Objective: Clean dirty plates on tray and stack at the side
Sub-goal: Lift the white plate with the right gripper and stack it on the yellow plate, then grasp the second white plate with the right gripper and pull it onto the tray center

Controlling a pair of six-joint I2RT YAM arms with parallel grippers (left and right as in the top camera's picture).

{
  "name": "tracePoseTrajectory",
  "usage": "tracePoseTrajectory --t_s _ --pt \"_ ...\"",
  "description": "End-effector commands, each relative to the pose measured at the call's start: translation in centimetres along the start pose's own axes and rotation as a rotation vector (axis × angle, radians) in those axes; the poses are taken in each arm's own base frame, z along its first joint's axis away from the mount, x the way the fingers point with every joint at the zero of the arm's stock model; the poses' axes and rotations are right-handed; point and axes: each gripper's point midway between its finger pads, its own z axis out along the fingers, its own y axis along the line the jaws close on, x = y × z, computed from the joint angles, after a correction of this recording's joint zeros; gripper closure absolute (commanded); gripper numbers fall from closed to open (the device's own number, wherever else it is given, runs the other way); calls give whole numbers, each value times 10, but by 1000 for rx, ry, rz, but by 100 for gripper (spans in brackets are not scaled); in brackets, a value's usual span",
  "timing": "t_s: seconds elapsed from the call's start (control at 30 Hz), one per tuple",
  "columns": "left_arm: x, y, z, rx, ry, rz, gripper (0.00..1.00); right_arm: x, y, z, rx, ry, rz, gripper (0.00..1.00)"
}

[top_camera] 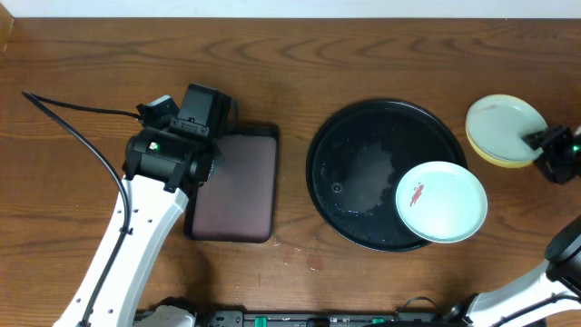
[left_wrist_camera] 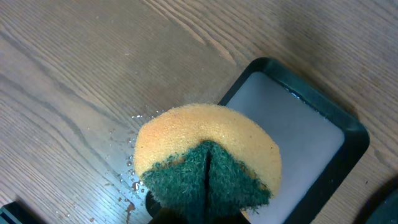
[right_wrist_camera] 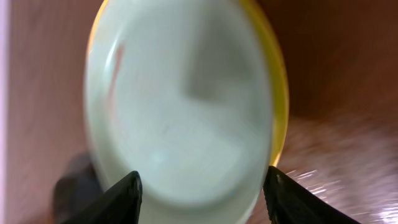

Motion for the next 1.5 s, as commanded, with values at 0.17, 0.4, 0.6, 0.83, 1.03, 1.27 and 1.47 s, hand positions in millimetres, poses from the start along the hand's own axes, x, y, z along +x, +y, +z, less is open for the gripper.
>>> tracePoseTrajectory --t_s 0.17,0.4,0.6,0.83,1.03,1.27,1.47 --pt "1 2 3 -16 4 5 93 17 77 -88 82 -179 -229 26" --pt "3 0 3 -5 15 4 92 64 84 -133 186 -172 -265 1" --pt "2 -1 3 -3 12 3 93 120 54 -115 263 64 -254 15" --pt "0 -3 3 8 5 -3 93 153 -13 -75 424 115 -107 18" --pt "0 -3 3 10 7 -3 93 172 -37 -54 442 127 -27 28" --pt "0 -4 3 10 6 -4 92 179 -46 -54 479 141 -25 33" --pt "0 -4 3 12 5 -5 93 190 -62 -44 499 139 13 39"
